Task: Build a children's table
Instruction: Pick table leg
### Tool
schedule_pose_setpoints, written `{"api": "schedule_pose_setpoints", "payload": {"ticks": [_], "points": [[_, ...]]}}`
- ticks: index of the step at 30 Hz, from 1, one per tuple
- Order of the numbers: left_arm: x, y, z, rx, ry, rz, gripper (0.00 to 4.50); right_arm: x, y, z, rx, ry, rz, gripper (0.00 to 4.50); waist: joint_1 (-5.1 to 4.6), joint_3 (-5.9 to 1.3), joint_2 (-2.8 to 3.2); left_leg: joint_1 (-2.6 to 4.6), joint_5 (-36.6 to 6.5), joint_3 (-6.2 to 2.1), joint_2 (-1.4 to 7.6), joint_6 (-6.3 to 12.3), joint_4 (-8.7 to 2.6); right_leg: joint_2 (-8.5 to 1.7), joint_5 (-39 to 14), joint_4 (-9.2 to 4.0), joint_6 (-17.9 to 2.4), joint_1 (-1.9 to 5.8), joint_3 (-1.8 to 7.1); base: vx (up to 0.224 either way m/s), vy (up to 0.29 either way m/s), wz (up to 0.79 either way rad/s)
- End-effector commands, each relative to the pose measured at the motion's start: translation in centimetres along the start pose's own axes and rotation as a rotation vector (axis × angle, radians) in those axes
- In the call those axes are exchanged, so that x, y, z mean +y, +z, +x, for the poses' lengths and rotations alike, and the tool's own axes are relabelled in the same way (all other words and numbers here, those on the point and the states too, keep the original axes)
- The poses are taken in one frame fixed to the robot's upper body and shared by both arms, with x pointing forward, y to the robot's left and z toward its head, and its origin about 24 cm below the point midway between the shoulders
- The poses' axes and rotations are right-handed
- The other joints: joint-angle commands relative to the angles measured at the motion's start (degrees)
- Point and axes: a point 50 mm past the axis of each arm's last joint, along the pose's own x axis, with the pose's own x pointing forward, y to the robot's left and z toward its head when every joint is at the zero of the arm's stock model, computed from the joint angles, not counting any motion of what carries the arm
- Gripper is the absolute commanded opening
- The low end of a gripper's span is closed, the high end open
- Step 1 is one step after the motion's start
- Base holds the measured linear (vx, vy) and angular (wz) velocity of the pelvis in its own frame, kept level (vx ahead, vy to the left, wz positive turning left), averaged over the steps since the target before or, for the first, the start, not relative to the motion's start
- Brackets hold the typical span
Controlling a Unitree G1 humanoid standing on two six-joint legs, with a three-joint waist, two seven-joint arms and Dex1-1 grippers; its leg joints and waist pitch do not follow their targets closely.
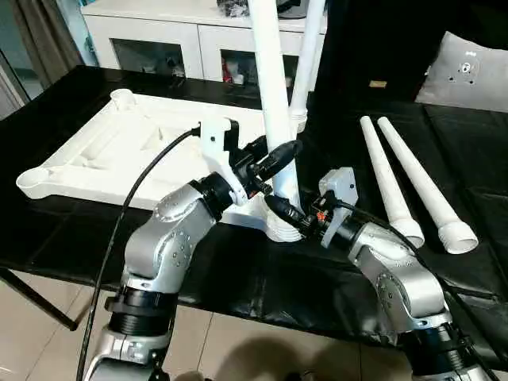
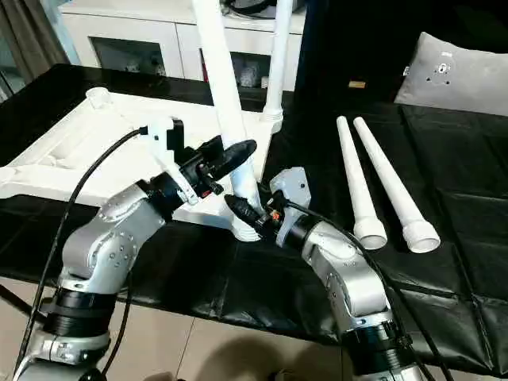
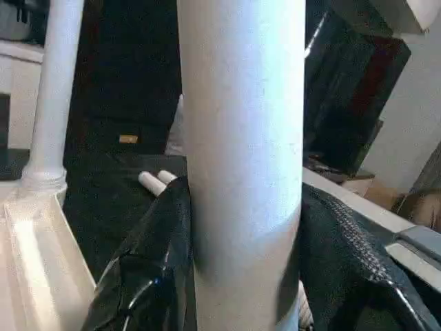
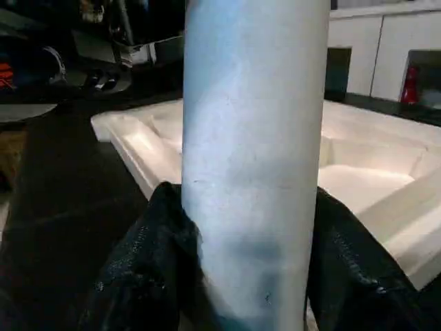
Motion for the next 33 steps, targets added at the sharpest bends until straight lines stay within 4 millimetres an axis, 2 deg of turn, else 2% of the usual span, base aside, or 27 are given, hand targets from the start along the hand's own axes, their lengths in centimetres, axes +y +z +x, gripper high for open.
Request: {"api": "schedule_pose_setpoints", "payload": {"ticks": [1, 4, 6, 7, 9, 12, 13, 14, 16, 19, 21, 22, 23, 26, 27, 33], "points": [[0.2, 1.0, 0.4, -0.016, 0.005, -0.012, 1.87, 0.3, 2.0, 0.4, -0.089, 0.038, 0.021, 1.89, 0.08, -4.14, 0.31, -0.14, -11.9, 0.15, 0.79, 2.2, -4.02, -3.2, -22.5, -4.86, -6.1, 3.72, 1.86, 0.0, 0.0, 0.0], [0.0, 1.7, 0.8, -0.028, -0.008, -0.013, 1.87, 0.4, 2.6, 0.2, -0.117, 0.055, 0.06, 1.89, 0.3, -4.29, 0.45, -0.16, -10.7, 0.16, 0.78, 2.4, -3.91, -3.24, -21.2, -4.7, -6.5, 3.83, 1.87, 0.0, 0.0, 0.0], [-0.1, 1.9, 0.9, -0.029, -0.01, -0.018, 1.87, 0.5, 2.8, 0.2, -0.122, 0.073, 0.076, 1.89, 0.3, -4.37, 0.31, -0.28, -9.6, 0.18, 0.82, 2.47, -3.87, -3.14, -19.5, -4.46, -7.0, 3.93, 1.93, 0.0, 0.0, 0.0], [-0.1, 1.9, 1.0, -0.027, -0.006, -0.03, 1.87, 0.6, 2.8, 0.1, -0.124, 0.084, 0.091, 1.89, 0.36, -4.37, 0.48, -0.25, -9.6, 0.18, 0.86, 2.52, -3.86, -3.21, -19.2, -4.47, -7.4, 3.9, 1.91, 0.0, 0.0, 0.0], [-0.1, 2.0, 1.0, -0.022, 0.0, -0.033, 1.87, 0.6, 2.9, 0.1, -0.117, 0.096, 0.106, 1.89, 0.32, -4.4, 0.23, -0.33, -9.3, 0.22, 0.81, 2.61, -3.83, -3.22, -19.1, -4.44, -7.5, 4.04, 1.91, 0.0, 0.0, 0.0], [-0.2, 1.9, 1.0, -0.01, 0.0, -0.021, 1.87, 0.6, 2.9, 0.0, -0.107, 0.107, 0.122, 1.89, 0.34, -4.34, -0.04, -0.37, -9.1, 0.28, 0.77, 2.64, -3.81, -3.3, -20.6, -4.58, -7.0, 4.02, 1.9, 0.0, 0.0, 0.0], [-0.2, 1.9, 1.0, -0.001, -0.002, -0.003, 1.87, 0.6, 3.0, 0.0, -0.105, 0.113, 0.131, 1.89, 0.38, -4.29, 0.13, -0.24, -9.5, 0.27, 0.81, 2.62, -3.85, -3.28, -21.7, -4.72, -6.7, 3.87, 1.86, 0.0, 0.0, 0.0], [-0.2, 1.9, 1.0, 0.002, -0.001, -0.005, 1.87, 0.6, 3.1, 0.0, -0.104, 0.116, 0.134, 1.89, 0.31, -4.27, -0.09, -0.26, -9.7, 0.31, 0.79, 2.58, -3.86, -3.24, -22.4, -4.85, -6.3, 3.84, 1.84, 0.0, 0.0, 0.0], [-0.2, 1.9, 1.0, 0.006, 0.008, -0.012, 1.87, 0.6, 3.1, 0.0, -0.097, 0.121, 0.139, 1.89, 0.36, -4.28, 0.01, -0.24, -9.5, 0.3, 0.77, 2.43, -3.84, -3.25, -22.8, -4.82, -5.9, 3.79, 1.85, 0.0, 0.0, 0.0], [0.0, 1.8, 0.9, 0.016, 0.034, -0.016, 1.87, 0.6, 3.2, 0.1, -0.076, 0.132, 0.138, 1.89, 0.38, -4.26, -0.18, -0.29, -9.2, 0.33, 0.72, 2.44, -3.79, -3.27, -23.3, -4.91, -5.4, 3.77, 1.85, 0.0, 0.0, 0.0], [0.2, 1.8, 0.9, 0.017, 0.052, -0.02, 1.87, 0.6, 3.2, 0.1, -0.061, 0.136, 0.135, 1.89, 0.4, -4.27, -0.54, -0.34, -8.7, 0.34, 0.76, 2.43, -3.8, -3.29, -23.2, -4.76, -5.3, 3.78, 1.87, 0.0, 0.0, 0.0], [0.2, 1.8, 0.9, 0.015, 0.06, -0.018, 1.87, 0.6, 3.2, 0.1, -0.054, 0.138, 0.134, 1.89, 0.45, -4.3, -0.43, -0.31, -8.5, 0.34, 0.73, 2.47, -3.76, -3.29, -23.3, -4.77, -5.2, 3.75, 1.86, 0.0, 0.0, 0.0], [0.3, 1.9, 0.8, 0.007, 0.07, -0.011, 1.87, 0.5, 3.2, 0.1, -0.036, 0.131, 0.125, 1.89, 0.52, -4.32, -0.82, -0.41, -8.0, 0.4, 0.69, 2.59, -3.72, -3.34, -23.4, -4.75, -5.0, 3.8, 1.88, 0.0, 0.0, 0.0], [0.4, 2.0, 0.8, 0.002, 0.071, 0.002, 1.87, 0.4, 3.2, 0.2, -0.024, 0.126, 0.12, 1.89, 0.54, -4.33, -0.76, -0.43, -7.5, 0.44, 0.69, 2.7, -3.68, -3.35, -23.5, -4.8, -4.7, 3.7, 1.88, 0.0, 0.0, 0.0], [0.4, 2.0, 0.7, 0.004, 0.071, 0.015, 1.87, 0.3, 3.2, 0.2, -0.014, 0.123, 0.114, 1.89, 0.53, -4.33, -1.0, -0.45, -7.4, 0.48, 0.68, 2.73, -3.67, -3.33, -23.5, -4.83, -4.6, 3.69, 1.89, 0.0, 0.0, 0.0], [0.4, 1.9, 0.5, 0.015, 0.072, 0.039, 1.87, -0.1, 3.1, 0.4, 0.013, 0.111, 0.088, 1.89, 0.57, -4.23, -0.93, -0.46, -7.3, 0.43, 0.76, 2.54, -3.71, -3.4, -23.8, -4.76, -4.4, 3.63, 1.9, 0.0, 0.0, 0.0]]}}
